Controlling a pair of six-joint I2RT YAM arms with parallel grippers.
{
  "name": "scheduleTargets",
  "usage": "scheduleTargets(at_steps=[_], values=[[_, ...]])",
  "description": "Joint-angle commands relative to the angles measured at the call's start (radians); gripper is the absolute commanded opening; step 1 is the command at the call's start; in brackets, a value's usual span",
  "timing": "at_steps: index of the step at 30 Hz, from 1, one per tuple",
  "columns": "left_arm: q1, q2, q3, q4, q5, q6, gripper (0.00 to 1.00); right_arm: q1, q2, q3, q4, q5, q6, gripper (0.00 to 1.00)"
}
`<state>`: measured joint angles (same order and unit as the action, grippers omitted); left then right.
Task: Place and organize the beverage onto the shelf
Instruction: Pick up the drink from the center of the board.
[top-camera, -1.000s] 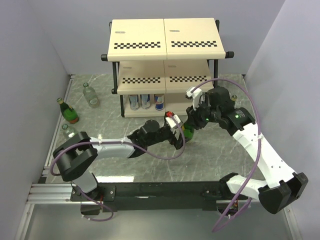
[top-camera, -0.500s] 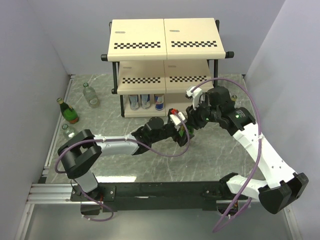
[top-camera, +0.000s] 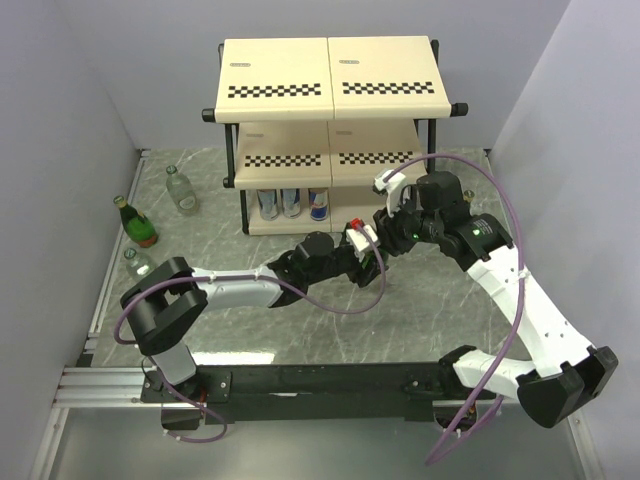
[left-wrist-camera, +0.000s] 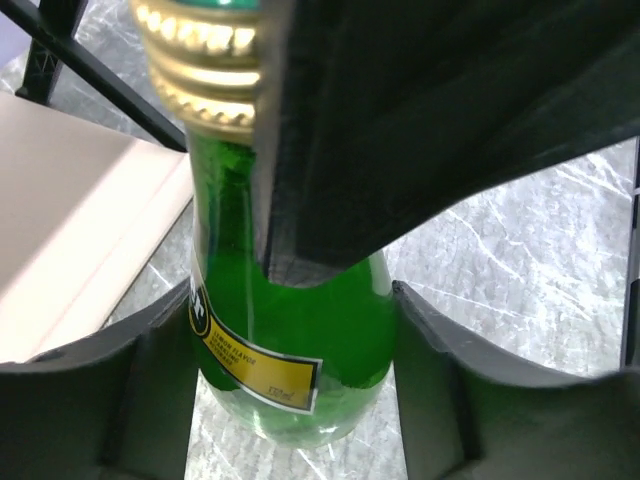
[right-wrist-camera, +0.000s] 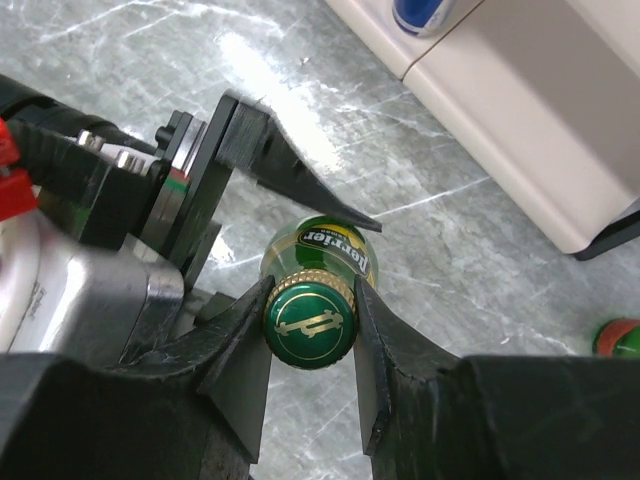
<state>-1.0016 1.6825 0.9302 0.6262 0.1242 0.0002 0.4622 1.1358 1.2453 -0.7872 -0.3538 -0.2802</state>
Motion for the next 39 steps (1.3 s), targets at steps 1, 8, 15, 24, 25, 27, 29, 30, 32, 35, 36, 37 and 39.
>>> scheduleTargets(at_steps=[1, 8, 15, 24, 25, 27, 29, 30, 32, 35, 36, 37, 39], values=[[-0.002, 0.009, 0.053, -0.005, 0.009, 0.024, 0.35, 0.009, -0.022, 0.075, 0.098, -0.027, 0.004, 0.00], [-0.002, -0.033, 0.026, 0.013, 0.035, 0.006, 0.00, 0.009, -0.019, 0.072, 0.103, -0.033, 0.010, 0.03], [0.000, -0.092, -0.030, 0.076, 0.040, -0.081, 0.00, 0.009, -0.024, 0.085, 0.100, -0.027, 0.013, 0.64], [0.003, -0.147, -0.083, 0.076, 0.023, -0.089, 0.00, 0.009, -0.071, 0.109, 0.082, -0.016, 0.010, 0.83], [0.003, -0.155, -0.093, 0.075, 0.022, -0.088, 0.00, 0.007, -0.082, 0.111, 0.080, -0.008, 0.009, 0.83], [0.003, -0.181, -0.105, 0.075, 0.011, -0.088, 0.00, 0.007, -0.097, 0.111, 0.080, 0.007, 0.007, 0.84], [0.003, -0.214, -0.116, 0.066, 0.003, -0.086, 0.00, 0.003, -0.123, 0.114, 0.083, 0.039, 0.006, 0.84], [0.003, -0.225, -0.119, 0.052, 0.003, -0.077, 0.00, -0.002, -0.134, 0.112, 0.088, 0.055, 0.007, 0.84], [0.003, -0.265, -0.114, 0.015, -0.006, -0.071, 0.00, -0.032, -0.162, 0.100, 0.112, 0.105, 0.015, 0.85], [0.003, -0.331, -0.094, -0.074, -0.043, -0.049, 0.00, -0.144, -0.182, 0.066, 0.153, 0.130, 0.053, 0.85], [0.003, -0.349, -0.087, -0.101, -0.055, -0.039, 0.00, -0.183, -0.183, 0.054, 0.163, 0.109, 0.067, 0.85], [0.003, -0.366, -0.061, -0.161, -0.081, -0.036, 0.00, -0.219, -0.189, 0.039, 0.172, 0.080, 0.075, 0.85], [0.004, -0.411, -0.021, -0.242, -0.107, -0.026, 0.00, -0.310, -0.192, -0.004, 0.204, 0.033, 0.094, 0.85]])
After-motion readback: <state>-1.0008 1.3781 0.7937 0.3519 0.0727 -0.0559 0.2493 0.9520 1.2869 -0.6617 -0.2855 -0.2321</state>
